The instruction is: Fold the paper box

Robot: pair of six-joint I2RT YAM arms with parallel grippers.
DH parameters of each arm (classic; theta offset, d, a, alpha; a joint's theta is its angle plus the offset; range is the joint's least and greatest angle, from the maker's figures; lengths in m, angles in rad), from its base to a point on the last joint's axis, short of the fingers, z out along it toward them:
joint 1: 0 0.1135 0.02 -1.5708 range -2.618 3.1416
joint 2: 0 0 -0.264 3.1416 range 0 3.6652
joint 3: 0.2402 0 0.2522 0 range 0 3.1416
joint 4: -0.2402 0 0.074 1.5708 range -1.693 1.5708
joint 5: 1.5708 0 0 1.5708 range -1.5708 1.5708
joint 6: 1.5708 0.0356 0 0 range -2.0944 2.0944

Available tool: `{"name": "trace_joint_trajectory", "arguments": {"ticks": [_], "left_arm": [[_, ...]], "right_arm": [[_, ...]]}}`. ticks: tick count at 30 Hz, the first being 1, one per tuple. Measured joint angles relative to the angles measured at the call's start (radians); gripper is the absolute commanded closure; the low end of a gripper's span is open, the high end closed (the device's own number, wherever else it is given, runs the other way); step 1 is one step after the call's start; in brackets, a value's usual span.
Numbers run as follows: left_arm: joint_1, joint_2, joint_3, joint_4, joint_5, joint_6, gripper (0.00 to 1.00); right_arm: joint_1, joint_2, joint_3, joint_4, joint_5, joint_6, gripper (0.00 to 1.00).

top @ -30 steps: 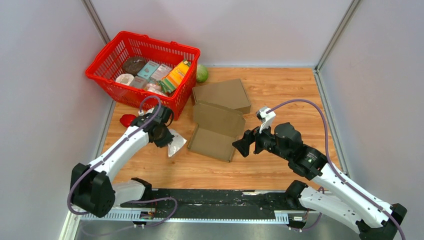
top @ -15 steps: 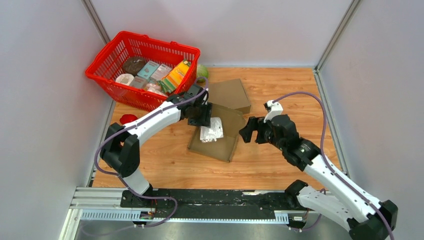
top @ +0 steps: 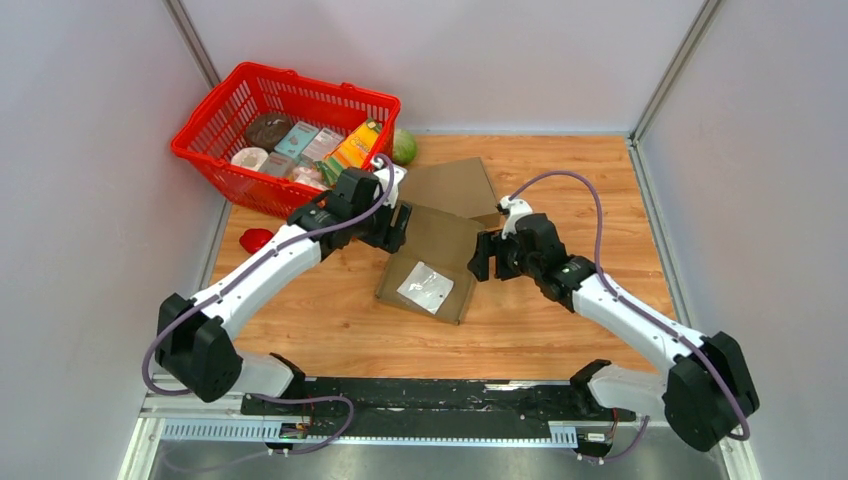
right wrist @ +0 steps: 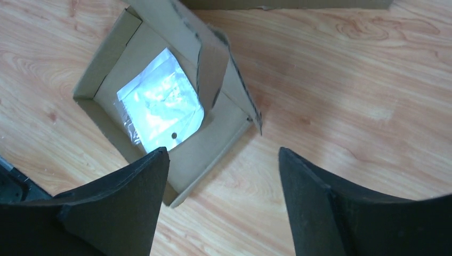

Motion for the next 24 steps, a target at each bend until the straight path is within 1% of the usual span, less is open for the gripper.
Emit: {"name": "trace_joint_trajectory", "arguments": {"ticks": [2,4,5,6,13,14,16,18,19,20,22,23,24], "left_arm": [[0.027,0.017,0.010,0.015,-0.022,0.043,0.23],[0.051,0.052,0.020,0.027,-0.045,0.064,0.23],[0.063,0.066,0.020,0.037,-0.051,0.070,0.23],[0.077,0.077,0.020,0.045,-0.051,0.075,0.23],[0.105,0.127,0.029,0.129,0.009,0.116,0.22],[0.106,0.137,0.030,0.140,0.015,0.121,0.22],[0.109,0.157,0.038,0.153,0.024,0.130,0.22],[0.111,0.176,0.043,0.171,0.039,0.142,0.23],[0.111,0.180,0.043,0.177,0.047,0.145,0.24],[0.111,0.182,0.043,0.181,0.055,0.146,0.25],[0.111,0.182,0.042,0.194,0.069,0.147,0.26],[0.111,0.182,0.042,0.204,0.078,0.147,0.26],[0.111,0.182,0.042,0.208,0.084,0.146,0.26]], "right_arm": [[-0.002,0.041,0.003,0.035,0.004,-0.019,0.30],[-0.002,0.079,0.004,0.068,0.011,-0.033,0.32],[-0.003,0.095,0.004,0.085,0.015,-0.040,0.36],[-0.004,0.111,0.004,0.103,0.017,-0.048,0.38],[-0.019,0.181,0.021,0.188,0.040,-0.113,0.50],[-0.023,0.183,0.023,0.198,0.040,-0.119,0.56],[-0.029,0.187,0.029,0.219,0.037,-0.132,0.60],[-0.030,0.193,0.040,0.229,0.037,-0.137,0.68],[-0.030,0.198,0.048,0.234,0.037,-0.140,0.73],[-0.030,0.200,0.053,0.238,0.036,-0.144,0.81],[-0.030,0.204,0.063,0.239,0.037,-0.151,0.88],[-0.030,0.204,0.068,0.233,0.041,-0.151,0.89],[-0.030,0.204,0.070,0.227,0.045,-0.153,0.93]]}}
